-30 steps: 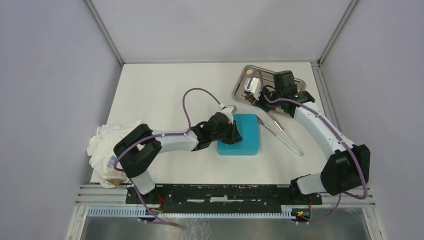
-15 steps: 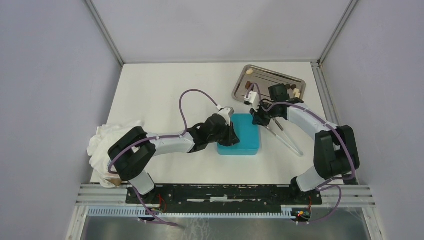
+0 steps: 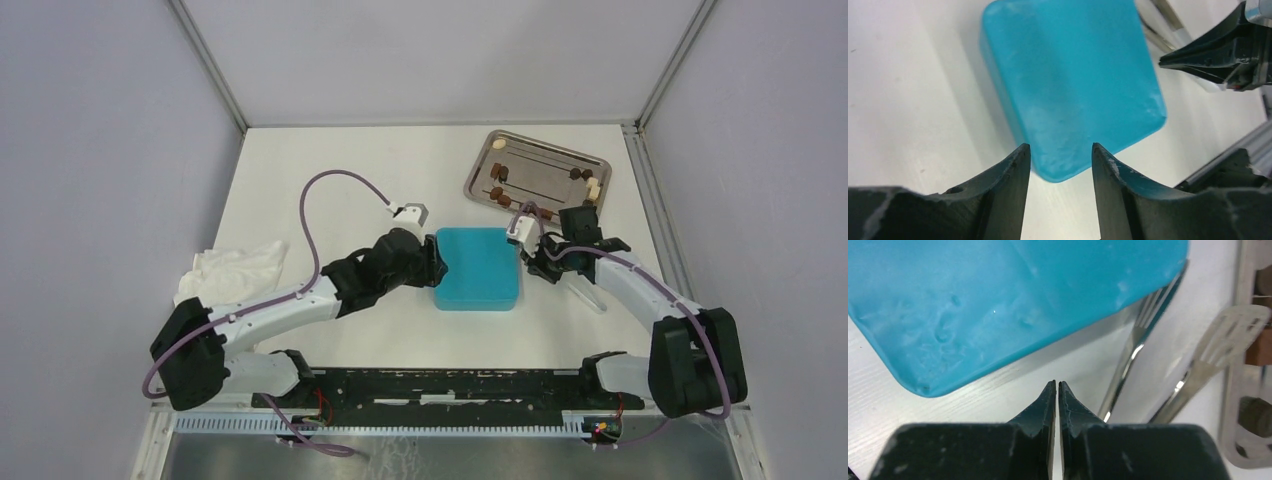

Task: Pack the chocolate
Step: Close the box lid on the packing box, then reset both arms

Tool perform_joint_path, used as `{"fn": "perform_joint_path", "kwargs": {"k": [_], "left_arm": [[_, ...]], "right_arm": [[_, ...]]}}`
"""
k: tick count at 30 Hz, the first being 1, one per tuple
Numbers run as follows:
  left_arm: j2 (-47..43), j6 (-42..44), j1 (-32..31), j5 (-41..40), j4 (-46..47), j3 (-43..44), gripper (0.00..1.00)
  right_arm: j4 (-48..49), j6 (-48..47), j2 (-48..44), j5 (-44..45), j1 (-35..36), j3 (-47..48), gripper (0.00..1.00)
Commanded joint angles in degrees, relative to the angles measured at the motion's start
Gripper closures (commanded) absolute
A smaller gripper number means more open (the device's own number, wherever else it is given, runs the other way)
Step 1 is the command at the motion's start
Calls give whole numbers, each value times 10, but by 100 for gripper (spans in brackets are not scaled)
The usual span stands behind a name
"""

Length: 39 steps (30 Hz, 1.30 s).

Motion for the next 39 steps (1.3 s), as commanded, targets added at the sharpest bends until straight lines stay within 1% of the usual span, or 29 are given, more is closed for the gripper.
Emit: {"fn": "perform_joint_path", "kwargs": {"k": [1, 2, 4, 6, 8, 9, 11, 13, 18, 20, 23, 25, 26, 27, 29, 31, 33, 34, 35, 37, 38, 39], "left_arm": [[-39, -5, -1, -97, -78, -39, 44], [-51, -15, -2, -97, -79, -48, 43], [-80, -31, -3, -99, -77, -71, 42], [-119, -42, -6, -105, -76, -95, 41], [-162, -47, -8, -112, -78, -112, 41], [-184, -47, -8, -114, -80, -118, 41], [-227, -44, -8, -118, -87, -127, 38], [-270, -39, -8, -116, -93, -132, 37], [-332, -29, -8, -80, -71, -142, 29], [-351, -28, -8, -56, -44, -144, 25], [-370, -26, -8, -29, -10, -140, 17], [-380, -25, -8, -19, 7, -131, 8], [-384, -25, -7, -10, 22, -125, 2], [-387, -22, -8, 5, 39, -117, 1], [-393, -11, -8, 27, 58, -88, 0], [-381, 19, -8, 32, 30, -30, 0], [-355, 45, -8, 7, -44, 43, 0], [-339, 55, -8, -15, -82, 79, 0], [-326, 65, -8, -33, -117, 107, 0], [-306, 76, -8, -65, -163, 147, 0], [-299, 80, -8, -73, -177, 159, 0], [-295, 83, -8, -75, -185, 168, 0]], "right_arm": [[12, 17, 47, 63, 38, 3, 91], [10, 27, 60, 73, 53, 7, 92], [-5, 38, 86, 42, 81, 23, 92], [-17, 44, 93, -49, 105, 37, 92], [-4, 54, 80, -170, 121, 41, 93], [16, 62, 70, -210, 128, 37, 94], [45, 77, 48, -245, 133, 30, 93], [46, 73, 28, -228, 133, 32, 91], [30, 41, -52, -126, 104, 34, 87], [30, 32, -88, -96, 69, 32, 85], [45, 33, -146, -87, 6, 23, 84], [69, 42, -186, -81, -21, 9, 73], [87, 49, -203, -74, -28, 2, 63], [99, 51, -221, -69, -34, -5, 52], [123, 56, -244, -63, -36, -9, 23], [125, 69, -250, -72, -38, 10, 2], [95, 85, -235, -96, -40, 68, 2], [91, 117, -226, -96, -40, 95, 2], [101, 165, -220, -77, -40, 124, 2], [119, 259, -221, -4, -40, 167, 2], [118, 282, -227, 20, -40, 185, 2], [106, 277, -232, 27, -40, 210, 2]]}}
